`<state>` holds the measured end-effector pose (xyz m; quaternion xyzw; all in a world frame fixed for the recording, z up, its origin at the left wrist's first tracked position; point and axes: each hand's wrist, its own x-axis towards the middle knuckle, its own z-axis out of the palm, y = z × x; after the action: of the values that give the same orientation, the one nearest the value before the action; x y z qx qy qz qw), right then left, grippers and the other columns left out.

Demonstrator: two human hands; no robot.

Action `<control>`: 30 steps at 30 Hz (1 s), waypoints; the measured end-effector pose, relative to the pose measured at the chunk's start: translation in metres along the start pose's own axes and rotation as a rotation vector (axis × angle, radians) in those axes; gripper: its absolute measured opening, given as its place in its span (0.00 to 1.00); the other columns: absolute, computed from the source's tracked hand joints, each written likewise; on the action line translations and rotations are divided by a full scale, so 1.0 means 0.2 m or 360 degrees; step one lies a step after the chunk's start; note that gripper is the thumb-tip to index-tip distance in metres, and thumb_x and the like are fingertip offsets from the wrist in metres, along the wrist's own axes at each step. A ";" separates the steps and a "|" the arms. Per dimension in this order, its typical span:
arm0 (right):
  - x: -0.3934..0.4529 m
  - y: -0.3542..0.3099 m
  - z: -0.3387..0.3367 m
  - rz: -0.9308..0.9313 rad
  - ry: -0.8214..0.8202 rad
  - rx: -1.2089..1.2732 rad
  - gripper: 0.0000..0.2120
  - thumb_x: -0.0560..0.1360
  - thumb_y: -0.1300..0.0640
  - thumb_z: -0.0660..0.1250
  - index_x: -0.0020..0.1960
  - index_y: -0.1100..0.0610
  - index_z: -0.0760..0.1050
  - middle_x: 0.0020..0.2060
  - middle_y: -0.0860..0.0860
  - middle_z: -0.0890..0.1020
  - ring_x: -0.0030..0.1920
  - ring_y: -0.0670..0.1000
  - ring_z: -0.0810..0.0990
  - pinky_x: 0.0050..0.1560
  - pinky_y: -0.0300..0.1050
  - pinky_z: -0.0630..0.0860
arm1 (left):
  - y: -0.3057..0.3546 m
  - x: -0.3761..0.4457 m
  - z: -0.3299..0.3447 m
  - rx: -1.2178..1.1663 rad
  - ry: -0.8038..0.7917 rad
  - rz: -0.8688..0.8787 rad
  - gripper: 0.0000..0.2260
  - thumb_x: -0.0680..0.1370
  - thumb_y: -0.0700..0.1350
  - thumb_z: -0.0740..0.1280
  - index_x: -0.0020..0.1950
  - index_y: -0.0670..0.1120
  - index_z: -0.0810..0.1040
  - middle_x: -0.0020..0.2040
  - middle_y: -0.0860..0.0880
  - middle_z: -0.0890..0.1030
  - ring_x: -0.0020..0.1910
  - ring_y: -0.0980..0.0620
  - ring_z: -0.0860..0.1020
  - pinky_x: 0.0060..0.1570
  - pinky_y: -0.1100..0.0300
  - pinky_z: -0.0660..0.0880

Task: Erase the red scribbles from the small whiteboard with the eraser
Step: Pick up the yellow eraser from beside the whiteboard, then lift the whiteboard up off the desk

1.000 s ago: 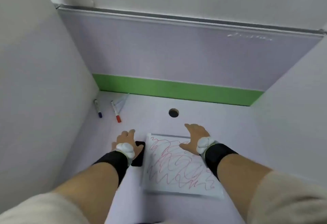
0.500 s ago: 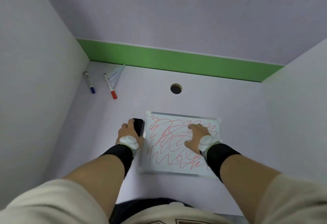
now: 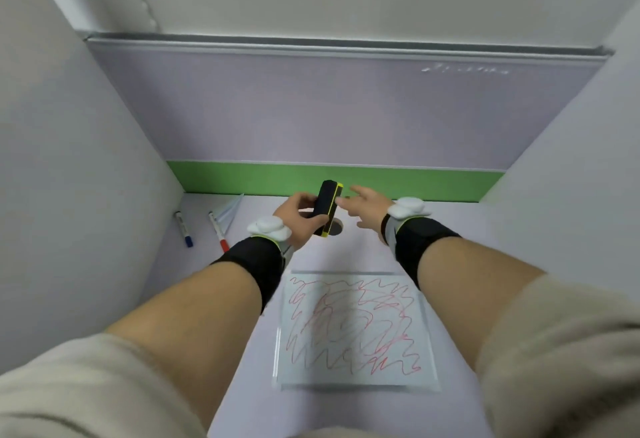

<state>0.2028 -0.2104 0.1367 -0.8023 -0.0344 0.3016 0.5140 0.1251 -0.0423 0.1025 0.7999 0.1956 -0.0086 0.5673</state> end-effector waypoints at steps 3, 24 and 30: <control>-0.08 -0.06 -0.09 -0.0046 -0.0003 0.0220 0.24 0.75 0.51 0.70 0.68 0.52 0.70 0.61 0.53 0.80 0.62 0.54 0.77 0.59 0.53 0.73 | 0.15 -0.02 0.09 -0.0129 -0.0056 0.0111 0.16 0.72 0.43 0.75 0.55 0.54 0.75 0.58 0.51 0.84 0.51 0.53 0.85 0.48 0.54 0.85; -0.29 0.78 -0.41 0.0601 0.0554 -0.0118 0.21 0.72 0.46 0.71 0.55 0.61 0.78 0.54 0.58 0.82 0.54 0.61 0.81 0.62 0.54 0.74 | -0.39 -0.23 0.09 0.0727 -0.0150 -0.0597 0.27 0.78 0.53 0.70 0.74 0.45 0.71 0.70 0.45 0.79 0.64 0.42 0.80 0.61 0.55 0.74; -0.35 1.26 -0.25 0.1003 0.0507 -0.0271 0.25 0.70 0.42 0.71 0.56 0.61 0.77 0.54 0.60 0.81 0.56 0.62 0.79 0.66 0.58 0.69 | -0.81 -0.42 0.06 0.0780 -0.0145 -0.1128 0.29 0.79 0.52 0.68 0.79 0.45 0.67 0.72 0.41 0.78 0.67 0.39 0.79 0.67 0.51 0.75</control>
<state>0.1072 -0.3951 -0.0298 -0.8503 0.2701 0.3124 0.3261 -0.0024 -0.0344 -0.0281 0.7932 0.4251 -0.2843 0.3306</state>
